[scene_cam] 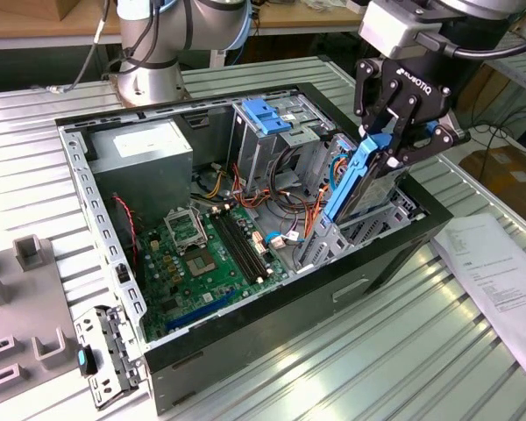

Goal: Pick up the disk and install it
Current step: 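Insert the disk into the insertion slot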

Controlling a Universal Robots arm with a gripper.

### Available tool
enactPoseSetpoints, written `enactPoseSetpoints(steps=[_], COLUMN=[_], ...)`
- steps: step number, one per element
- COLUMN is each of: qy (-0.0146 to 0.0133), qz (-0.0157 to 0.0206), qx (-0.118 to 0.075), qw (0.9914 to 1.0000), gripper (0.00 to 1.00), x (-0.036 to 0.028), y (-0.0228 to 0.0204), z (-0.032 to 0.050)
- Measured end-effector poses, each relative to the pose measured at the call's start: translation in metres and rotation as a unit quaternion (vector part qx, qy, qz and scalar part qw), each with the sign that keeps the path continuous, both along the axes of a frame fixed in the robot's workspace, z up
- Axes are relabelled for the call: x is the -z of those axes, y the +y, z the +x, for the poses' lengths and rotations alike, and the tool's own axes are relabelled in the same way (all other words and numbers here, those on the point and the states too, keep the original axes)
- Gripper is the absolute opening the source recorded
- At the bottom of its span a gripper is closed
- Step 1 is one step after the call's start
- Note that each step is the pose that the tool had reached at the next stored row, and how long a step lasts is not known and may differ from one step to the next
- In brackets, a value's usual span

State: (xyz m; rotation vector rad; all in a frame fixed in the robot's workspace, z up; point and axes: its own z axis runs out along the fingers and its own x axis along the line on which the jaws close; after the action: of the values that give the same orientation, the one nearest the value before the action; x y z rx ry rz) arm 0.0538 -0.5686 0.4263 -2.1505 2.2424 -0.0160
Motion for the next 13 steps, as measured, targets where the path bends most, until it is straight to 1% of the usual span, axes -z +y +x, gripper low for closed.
enactPoseSetpoints(steps=[13], qy=[0.0000], qz=[0.0001], qx=[0.000], qw=[1.00000], gripper=[0.37], x=[0.0014], y=[0.0000], z=[0.0000])
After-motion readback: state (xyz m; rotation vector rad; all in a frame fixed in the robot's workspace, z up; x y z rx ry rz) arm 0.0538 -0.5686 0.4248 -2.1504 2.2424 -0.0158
